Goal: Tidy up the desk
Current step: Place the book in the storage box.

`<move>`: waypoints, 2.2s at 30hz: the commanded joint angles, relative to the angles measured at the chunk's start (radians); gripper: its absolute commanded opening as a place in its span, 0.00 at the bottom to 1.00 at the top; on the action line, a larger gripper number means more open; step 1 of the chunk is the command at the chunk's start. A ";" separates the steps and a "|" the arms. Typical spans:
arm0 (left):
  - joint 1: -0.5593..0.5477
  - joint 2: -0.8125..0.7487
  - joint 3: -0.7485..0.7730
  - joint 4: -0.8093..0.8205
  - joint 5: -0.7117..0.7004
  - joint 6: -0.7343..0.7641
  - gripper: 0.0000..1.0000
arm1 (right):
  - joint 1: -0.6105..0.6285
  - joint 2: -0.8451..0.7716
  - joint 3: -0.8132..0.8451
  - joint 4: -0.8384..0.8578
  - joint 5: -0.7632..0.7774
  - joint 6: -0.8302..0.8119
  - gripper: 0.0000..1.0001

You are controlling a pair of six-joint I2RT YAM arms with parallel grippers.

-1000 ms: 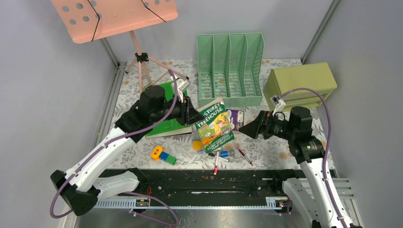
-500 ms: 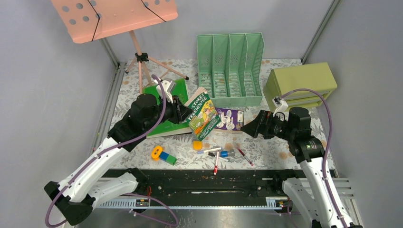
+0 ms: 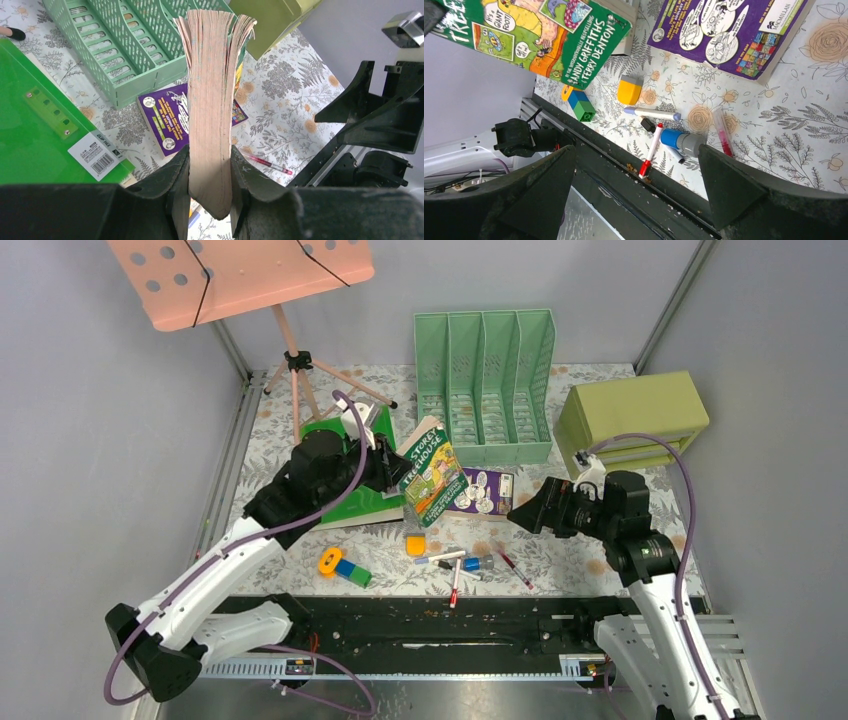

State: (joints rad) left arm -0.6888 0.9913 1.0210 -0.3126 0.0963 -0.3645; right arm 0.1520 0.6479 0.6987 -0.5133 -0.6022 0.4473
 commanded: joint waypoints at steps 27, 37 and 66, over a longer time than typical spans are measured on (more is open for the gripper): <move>0.018 0.326 0.414 0.227 -0.331 -0.035 0.00 | -0.003 -0.132 -0.101 -0.065 0.148 0.071 1.00; 0.025 0.431 0.550 0.206 -0.478 -0.071 0.00 | -0.002 -0.142 -0.102 -0.080 0.207 0.079 0.99; 0.049 0.698 0.742 0.183 -0.663 -0.037 0.00 | -0.002 -0.140 -0.102 -0.140 0.325 0.076 0.99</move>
State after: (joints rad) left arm -0.6510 1.6817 1.6752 -0.2470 -0.5098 -0.4114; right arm 0.1520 0.5041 0.5911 -0.6464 -0.3038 0.5217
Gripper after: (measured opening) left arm 0.273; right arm 0.993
